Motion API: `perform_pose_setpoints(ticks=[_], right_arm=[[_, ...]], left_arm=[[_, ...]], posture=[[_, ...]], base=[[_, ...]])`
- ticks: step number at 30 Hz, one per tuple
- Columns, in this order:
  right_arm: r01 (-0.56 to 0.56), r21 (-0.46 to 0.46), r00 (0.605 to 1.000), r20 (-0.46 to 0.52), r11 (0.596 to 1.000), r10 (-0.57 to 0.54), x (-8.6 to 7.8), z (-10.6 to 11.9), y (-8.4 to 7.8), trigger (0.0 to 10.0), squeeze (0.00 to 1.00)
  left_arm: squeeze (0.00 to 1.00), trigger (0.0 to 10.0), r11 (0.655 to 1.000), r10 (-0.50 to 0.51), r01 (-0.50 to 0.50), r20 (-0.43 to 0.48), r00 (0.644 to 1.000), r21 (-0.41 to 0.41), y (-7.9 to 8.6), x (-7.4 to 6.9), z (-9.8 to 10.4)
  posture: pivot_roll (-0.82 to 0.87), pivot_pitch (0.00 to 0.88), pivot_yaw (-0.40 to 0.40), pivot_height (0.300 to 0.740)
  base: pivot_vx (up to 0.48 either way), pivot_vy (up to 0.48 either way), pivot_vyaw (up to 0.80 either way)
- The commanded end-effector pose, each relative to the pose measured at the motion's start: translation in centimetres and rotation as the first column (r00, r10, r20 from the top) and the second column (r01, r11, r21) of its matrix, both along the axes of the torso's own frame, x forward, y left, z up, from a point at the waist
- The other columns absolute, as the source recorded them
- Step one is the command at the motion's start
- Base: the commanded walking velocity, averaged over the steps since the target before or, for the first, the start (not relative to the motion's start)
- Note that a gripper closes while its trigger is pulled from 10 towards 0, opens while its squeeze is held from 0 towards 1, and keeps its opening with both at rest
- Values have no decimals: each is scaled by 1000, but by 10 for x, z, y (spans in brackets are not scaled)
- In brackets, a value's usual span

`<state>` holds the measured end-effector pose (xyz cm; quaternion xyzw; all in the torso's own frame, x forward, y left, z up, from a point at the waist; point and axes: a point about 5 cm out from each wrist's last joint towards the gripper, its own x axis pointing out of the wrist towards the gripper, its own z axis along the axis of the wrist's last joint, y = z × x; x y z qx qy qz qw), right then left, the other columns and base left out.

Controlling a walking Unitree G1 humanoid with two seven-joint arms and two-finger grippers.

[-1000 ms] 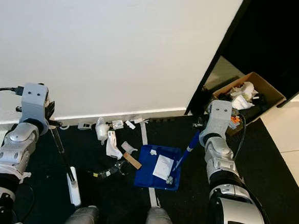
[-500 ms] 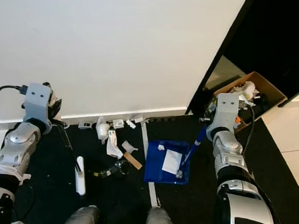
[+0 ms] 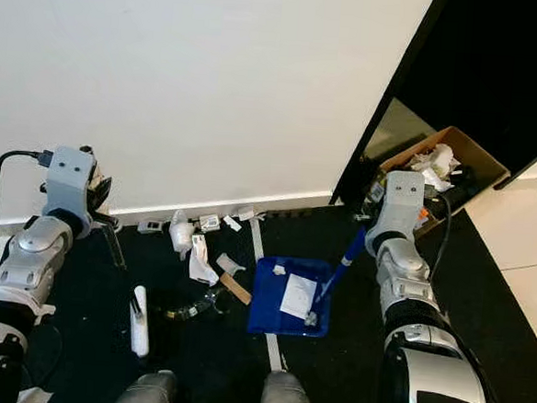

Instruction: Sweep floor

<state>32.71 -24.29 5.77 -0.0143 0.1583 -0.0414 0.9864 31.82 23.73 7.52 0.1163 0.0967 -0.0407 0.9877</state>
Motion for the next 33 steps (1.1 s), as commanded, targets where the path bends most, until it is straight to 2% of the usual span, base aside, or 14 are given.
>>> perform_pose_setpoints(ticks=[1,20,33], right_arm=[[12,4,1000,28,1000,-12,0,2,-2,10000,0],[12,14,1000,23,1000,-12,0,1,1,10000,0],[18,18,1000,13,1000,-18,-3,-3,1,10000,0]], left_arm=[[0,10000,1000,22,-22,31,999,0,2,2,5],[0,10000,998,61,-61,54,997,-11,7,1,5],[0,10000,999,49,-50,82,995,12,8,-2,7]], posture=[[43,40,6,740],[51,37,4,740],[58,36,5,740]], base=[[319,0,0],[323,0,0],[0,0,0]])
